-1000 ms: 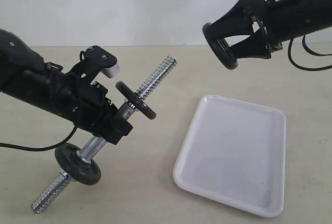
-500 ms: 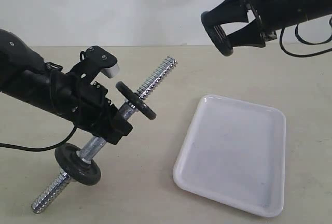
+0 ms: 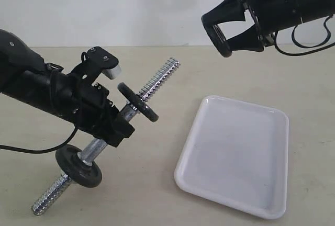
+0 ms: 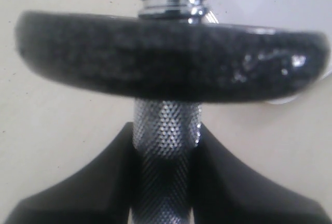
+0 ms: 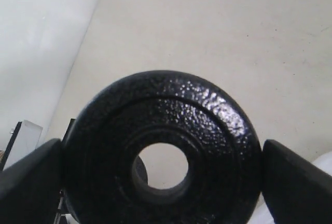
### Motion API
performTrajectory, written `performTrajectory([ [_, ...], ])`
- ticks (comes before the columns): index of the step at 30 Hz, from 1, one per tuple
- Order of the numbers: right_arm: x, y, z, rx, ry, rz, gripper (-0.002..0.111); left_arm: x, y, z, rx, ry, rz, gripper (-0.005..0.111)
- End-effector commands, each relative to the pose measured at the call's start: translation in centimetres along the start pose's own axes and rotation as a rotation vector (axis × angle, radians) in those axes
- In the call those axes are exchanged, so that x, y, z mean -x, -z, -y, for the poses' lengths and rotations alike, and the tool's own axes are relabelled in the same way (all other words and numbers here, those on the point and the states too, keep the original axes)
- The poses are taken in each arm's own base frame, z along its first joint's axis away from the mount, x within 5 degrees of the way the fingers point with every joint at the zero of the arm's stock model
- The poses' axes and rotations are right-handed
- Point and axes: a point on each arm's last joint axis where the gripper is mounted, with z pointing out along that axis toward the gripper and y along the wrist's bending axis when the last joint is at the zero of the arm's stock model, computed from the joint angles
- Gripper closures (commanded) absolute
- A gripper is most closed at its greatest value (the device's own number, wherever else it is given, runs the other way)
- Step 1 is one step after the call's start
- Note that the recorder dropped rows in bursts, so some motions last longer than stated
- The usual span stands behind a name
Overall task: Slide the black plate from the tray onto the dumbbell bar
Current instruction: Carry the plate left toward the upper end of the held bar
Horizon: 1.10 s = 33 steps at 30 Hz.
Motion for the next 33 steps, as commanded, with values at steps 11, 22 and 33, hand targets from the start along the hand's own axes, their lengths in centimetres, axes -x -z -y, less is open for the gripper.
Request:
performTrajectory([
  [11,0.4,-3.7,-3.0,0.188,-0.036,0.036,0.108,2.1,2.0,0.4,0.015,0.030,0.115,0.102],
  [22,0.2,-3.9,-2.6,0.175,-0.066,0.016,0.108,2.1,2.0,0.4,0.018,0.022,0.115,0.102],
  [33,-0.1,-4.0,-2.5,0.148,-0.136,-0.024,0.108,2.4,2.1,-0.6,0.122,0.020,0.149,0.102],
])
